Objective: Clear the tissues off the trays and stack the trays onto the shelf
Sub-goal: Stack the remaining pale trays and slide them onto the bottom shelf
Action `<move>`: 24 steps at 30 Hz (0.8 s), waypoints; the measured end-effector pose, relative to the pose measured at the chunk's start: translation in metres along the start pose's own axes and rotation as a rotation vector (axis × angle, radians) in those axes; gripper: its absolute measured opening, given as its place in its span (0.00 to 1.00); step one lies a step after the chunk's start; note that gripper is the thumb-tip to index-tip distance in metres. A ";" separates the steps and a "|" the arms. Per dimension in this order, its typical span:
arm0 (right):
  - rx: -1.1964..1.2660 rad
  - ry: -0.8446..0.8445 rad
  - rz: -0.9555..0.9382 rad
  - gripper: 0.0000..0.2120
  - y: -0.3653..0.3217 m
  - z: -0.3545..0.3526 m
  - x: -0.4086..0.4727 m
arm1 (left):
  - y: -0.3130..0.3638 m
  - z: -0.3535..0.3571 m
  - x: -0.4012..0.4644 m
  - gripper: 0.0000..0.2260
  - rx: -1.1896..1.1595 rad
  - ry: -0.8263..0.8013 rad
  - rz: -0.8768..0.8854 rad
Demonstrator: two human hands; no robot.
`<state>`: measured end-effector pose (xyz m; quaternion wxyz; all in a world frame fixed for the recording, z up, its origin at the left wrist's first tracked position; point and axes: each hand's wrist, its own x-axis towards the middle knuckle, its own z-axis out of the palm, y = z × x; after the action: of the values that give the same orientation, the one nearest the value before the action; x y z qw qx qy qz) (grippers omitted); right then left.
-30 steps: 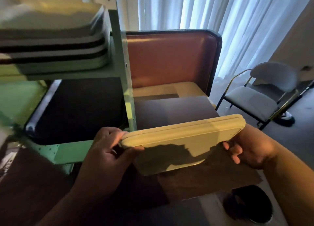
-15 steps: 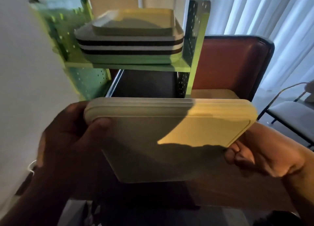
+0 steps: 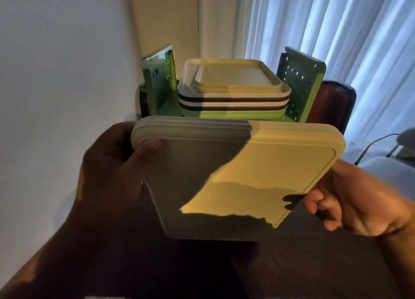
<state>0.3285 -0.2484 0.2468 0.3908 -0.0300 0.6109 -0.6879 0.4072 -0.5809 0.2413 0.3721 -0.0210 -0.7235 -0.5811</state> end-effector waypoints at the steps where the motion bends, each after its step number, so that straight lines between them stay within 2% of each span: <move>1: 0.008 -0.018 -0.021 0.31 -0.002 0.002 -0.001 | 0.000 -0.003 0.002 0.07 -0.025 -0.003 -0.018; 4: 0.015 0.012 -0.059 0.39 -0.006 0.011 -0.006 | -0.001 -0.009 0.004 0.09 -0.160 -0.038 -0.031; 8: -0.008 0.117 -0.122 0.41 -0.008 0.019 -0.009 | -0.005 -0.016 -0.002 0.13 -0.297 -0.133 -0.028; 11: -0.021 0.162 -0.130 0.43 -0.003 0.020 -0.008 | -0.014 -0.018 -0.010 0.07 -0.303 -0.165 -0.023; 12: -0.019 0.188 -0.118 0.42 0.000 0.019 -0.006 | -0.017 -0.018 -0.014 0.08 -0.315 -0.180 -0.027; 14: -0.001 0.239 -0.102 0.38 0.007 0.015 0.000 | -0.025 -0.018 -0.020 0.15 -0.298 -0.200 -0.042; 18: 0.074 0.192 -0.029 0.25 0.031 0.004 0.013 | -0.039 -0.022 -0.033 0.21 -0.143 -0.211 -0.034; 21: 0.139 0.206 -0.028 0.26 0.048 0.000 0.022 | -0.045 -0.020 -0.044 0.15 -0.060 -0.190 -0.001; 24: 0.222 0.221 -0.038 0.15 0.062 0.002 0.034 | -0.057 -0.018 -0.049 0.13 -0.044 -0.201 0.024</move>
<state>0.3373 -0.2661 0.1792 0.3090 0.0775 0.5698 -0.7575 0.4253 -0.5951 0.1678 0.3039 -0.0961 -0.7438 -0.5875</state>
